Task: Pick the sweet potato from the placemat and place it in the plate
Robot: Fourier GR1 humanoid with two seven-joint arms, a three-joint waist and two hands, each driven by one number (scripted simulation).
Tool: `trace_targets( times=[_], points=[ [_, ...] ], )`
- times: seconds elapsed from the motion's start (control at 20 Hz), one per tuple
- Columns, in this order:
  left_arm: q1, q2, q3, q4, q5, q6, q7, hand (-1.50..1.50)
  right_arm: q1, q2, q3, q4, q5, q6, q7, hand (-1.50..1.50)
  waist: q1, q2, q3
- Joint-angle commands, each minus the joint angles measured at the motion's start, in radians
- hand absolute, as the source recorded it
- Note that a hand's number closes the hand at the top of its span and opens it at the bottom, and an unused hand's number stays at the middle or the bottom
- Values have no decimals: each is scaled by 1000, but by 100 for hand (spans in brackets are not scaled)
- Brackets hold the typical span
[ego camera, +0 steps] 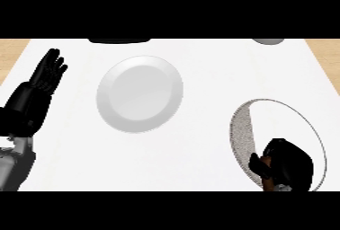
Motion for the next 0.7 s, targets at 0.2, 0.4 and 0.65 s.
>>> trace_targets(
  times=[0.2,0.4,0.65],
  points=[
    [18,-18,14,-5,-20,-17,-10,0,67,12,162,-398,120,55,37,150,13,8,4],
    [-27,-26,7,24,-39,-15,-10,0,-57,109,291,-459,192,32,19,150,15,10,4],
    [-17,-34,15,31,-26,-52,-16,0,-233,237,278,-415,154,25,-11,150,30,14,4]
  ],
)
